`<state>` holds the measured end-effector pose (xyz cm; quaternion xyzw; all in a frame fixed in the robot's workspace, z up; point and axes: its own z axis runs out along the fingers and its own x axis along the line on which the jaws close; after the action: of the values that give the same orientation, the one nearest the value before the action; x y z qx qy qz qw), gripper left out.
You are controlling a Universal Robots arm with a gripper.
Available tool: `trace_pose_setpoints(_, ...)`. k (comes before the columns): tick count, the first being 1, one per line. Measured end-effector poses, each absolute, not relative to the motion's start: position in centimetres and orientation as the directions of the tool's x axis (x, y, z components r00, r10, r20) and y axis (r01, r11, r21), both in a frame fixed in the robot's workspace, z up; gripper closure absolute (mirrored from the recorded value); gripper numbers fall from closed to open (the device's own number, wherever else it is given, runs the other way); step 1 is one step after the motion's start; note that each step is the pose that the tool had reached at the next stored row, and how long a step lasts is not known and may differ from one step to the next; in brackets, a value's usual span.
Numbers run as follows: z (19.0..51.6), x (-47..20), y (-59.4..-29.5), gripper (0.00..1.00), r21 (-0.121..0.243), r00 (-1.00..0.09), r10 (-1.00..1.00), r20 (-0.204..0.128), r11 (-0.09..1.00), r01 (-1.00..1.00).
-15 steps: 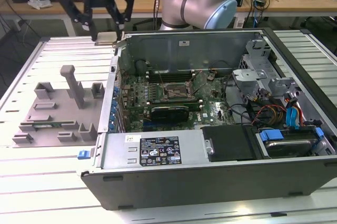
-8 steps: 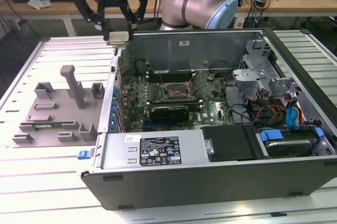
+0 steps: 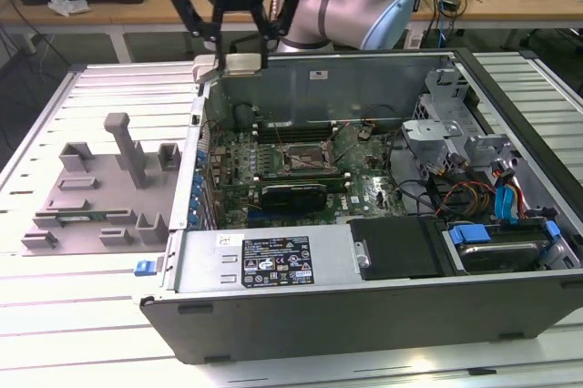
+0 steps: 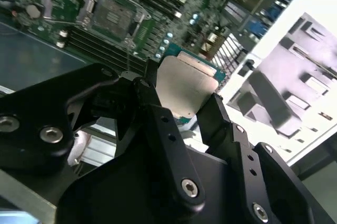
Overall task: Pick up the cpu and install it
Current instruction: 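Pick up the cpu and move it towards the insertion slot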
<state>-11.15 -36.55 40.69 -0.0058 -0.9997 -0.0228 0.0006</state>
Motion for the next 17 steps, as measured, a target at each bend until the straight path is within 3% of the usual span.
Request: trace_pose_setpoints(17, 40.4, -6.3, -36.5, 0.45, 0.046, -1.000, 0.012, 0.001, 0.999, 0.012)
